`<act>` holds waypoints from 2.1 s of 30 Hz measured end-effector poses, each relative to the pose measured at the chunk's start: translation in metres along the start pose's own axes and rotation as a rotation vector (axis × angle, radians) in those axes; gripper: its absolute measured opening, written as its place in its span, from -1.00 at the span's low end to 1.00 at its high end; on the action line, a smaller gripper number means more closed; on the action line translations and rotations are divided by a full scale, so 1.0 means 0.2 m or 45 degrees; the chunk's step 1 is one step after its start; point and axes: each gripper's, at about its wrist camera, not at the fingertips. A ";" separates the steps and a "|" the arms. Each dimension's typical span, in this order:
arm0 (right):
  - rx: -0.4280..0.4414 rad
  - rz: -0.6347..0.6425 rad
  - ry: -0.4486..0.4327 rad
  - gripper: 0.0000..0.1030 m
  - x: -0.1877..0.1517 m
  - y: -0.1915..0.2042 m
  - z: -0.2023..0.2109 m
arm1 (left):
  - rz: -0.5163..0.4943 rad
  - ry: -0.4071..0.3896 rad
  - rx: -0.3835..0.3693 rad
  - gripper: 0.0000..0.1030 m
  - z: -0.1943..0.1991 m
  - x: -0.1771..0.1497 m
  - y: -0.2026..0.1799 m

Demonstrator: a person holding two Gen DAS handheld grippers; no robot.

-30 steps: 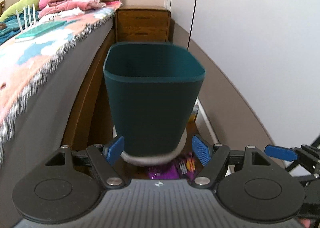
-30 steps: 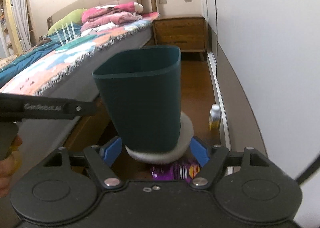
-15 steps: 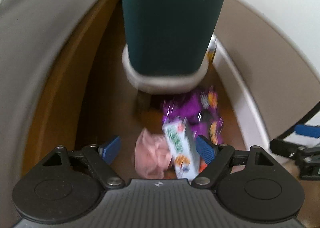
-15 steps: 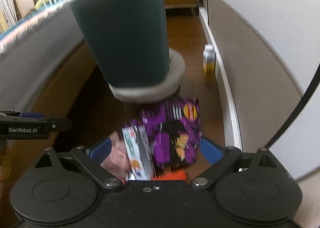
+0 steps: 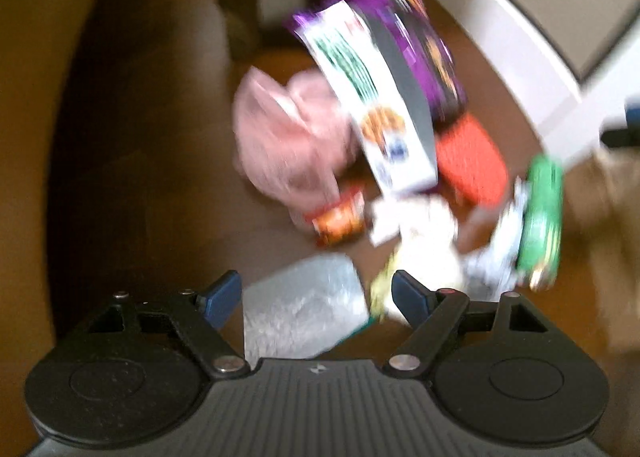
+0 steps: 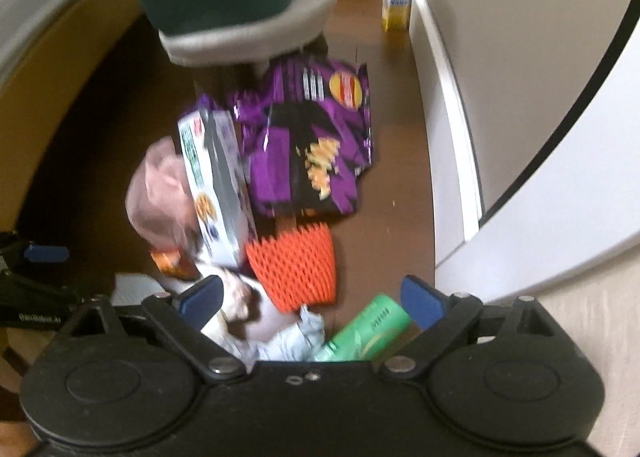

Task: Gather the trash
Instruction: 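Move both open tools back down to the trash pile, then grasp the teal bubble packet with left tool while right tool grasps the green bottle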

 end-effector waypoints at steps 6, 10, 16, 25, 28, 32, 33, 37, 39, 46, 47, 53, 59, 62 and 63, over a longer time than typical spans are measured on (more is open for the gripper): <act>-0.014 -0.010 0.138 0.81 -0.12 -0.06 -0.14 | -0.330 0.000 0.116 0.60 -0.17 -0.14 -0.19; -0.022 0.003 0.196 0.79 -0.17 -0.09 -0.18 | -0.460 -0.028 0.213 0.60 -0.25 -0.18 -0.29; 0.024 -0.076 0.233 0.78 -0.20 -0.15 -0.28 | -0.438 0.034 0.225 0.67 -0.41 -0.18 -0.25; 0.009 -0.236 0.274 0.68 -0.23 -0.26 -0.46 | -0.316 0.081 0.086 0.68 -0.46 -0.01 -0.15; -0.012 -0.272 0.286 0.62 -0.25 -0.28 -0.50 | -0.199 0.144 0.019 0.61 -0.50 0.04 -0.08; -0.058 -0.364 0.281 0.48 -0.25 -0.34 -0.53 | -0.088 0.182 -0.012 0.33 -0.51 0.07 -0.02; -0.062 -0.397 0.277 0.46 -0.25 -0.36 -0.53 | -0.070 0.184 -0.008 0.21 -0.50 0.07 -0.01; -0.063 -0.493 0.283 0.37 -0.24 -0.40 -0.57 | 0.004 0.198 0.014 -0.36 -0.50 0.10 0.03; -0.071 -0.516 0.296 0.23 -0.25 -0.41 -0.58 | 0.039 0.211 0.009 -0.49 -0.50 0.11 0.06; -0.147 -0.418 0.256 -0.08 -0.26 -0.34 -0.53 | 0.129 0.226 0.005 -0.81 -0.50 0.03 0.10; -0.164 -0.405 0.251 -0.09 -0.26 -0.33 -0.51 | 0.142 0.224 0.007 -0.83 -0.49 0.02 0.09; -0.205 -0.364 0.193 -0.11 -0.28 -0.28 -0.36 | 0.285 0.213 -0.044 -0.88 -0.39 -0.06 0.10; -0.197 -0.267 0.106 -0.13 -0.27 -0.17 -0.17 | 0.373 0.159 -0.082 -0.89 -0.19 -0.11 0.13; -0.151 -0.271 0.048 -0.13 -0.25 -0.13 -0.08 | 0.396 0.115 -0.092 -0.89 -0.08 -0.10 0.14; -0.124 -0.282 0.031 -0.13 -0.24 -0.11 -0.05 | 0.409 0.105 -0.098 -0.89 -0.05 -0.09 0.14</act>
Point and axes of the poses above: each gripper's, at about its wrist camera, not at the fingertips, and z roughly against the way its jaws point, y to its left, x to its top, and after that the axes turned 10 degrees about x, right-handed
